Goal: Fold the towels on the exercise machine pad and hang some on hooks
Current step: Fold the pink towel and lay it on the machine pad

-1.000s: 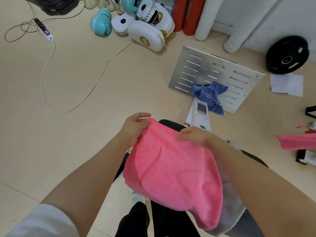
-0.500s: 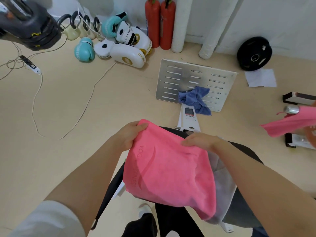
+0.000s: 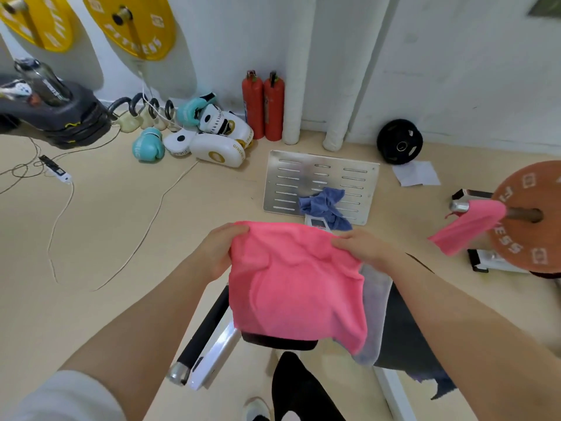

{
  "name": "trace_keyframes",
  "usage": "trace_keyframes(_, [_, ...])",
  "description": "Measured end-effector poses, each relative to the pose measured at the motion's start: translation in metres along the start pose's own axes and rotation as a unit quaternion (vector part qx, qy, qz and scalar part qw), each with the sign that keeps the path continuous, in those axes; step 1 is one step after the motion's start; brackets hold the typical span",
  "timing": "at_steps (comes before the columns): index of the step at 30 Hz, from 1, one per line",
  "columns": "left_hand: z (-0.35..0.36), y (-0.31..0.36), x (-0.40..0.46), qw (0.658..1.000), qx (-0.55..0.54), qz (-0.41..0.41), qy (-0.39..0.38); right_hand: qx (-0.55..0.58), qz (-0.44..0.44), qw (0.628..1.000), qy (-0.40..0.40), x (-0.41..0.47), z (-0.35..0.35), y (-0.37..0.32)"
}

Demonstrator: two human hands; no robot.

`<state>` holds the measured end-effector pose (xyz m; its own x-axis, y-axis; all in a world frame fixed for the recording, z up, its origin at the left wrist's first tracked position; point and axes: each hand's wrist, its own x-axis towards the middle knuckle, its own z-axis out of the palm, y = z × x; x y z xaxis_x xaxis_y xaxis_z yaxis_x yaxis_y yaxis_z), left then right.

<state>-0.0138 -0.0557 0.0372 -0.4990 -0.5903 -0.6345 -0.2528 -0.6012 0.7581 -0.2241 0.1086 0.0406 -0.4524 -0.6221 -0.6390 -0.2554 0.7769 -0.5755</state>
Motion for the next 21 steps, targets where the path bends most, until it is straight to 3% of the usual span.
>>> trace_keyframes(3, [0.009, -0.010, -0.031, 0.999, 0.000, 0.012, -0.047, 0.021, -0.009, 0.999, -0.023, -0.040, 0.017, -0.014])
trace_keyframes(6, [0.017, -0.017, -0.058, 0.995, 0.010, 0.046, -0.088, 0.030, -0.058, 0.998, 0.021, -0.070, 0.031, -0.030])
trace_keyframes(11, [0.033, -0.025, -0.098, 0.989, 0.001, 0.108, -0.098, 0.163, -0.138, 0.976, 0.052, -0.112, 0.053, -0.052])
trace_keyframes(14, [0.039, -0.029, -0.115, 0.988, -0.013, 0.110, -0.108, 0.169, -0.179, 0.969, 0.031, -0.129, 0.066, -0.059])
trace_keyframes(21, [0.043, -0.035, -0.131, 0.990, -0.073, 0.115, -0.038, 0.260, -0.173, 0.950, 0.015, -0.146, 0.076, -0.058])
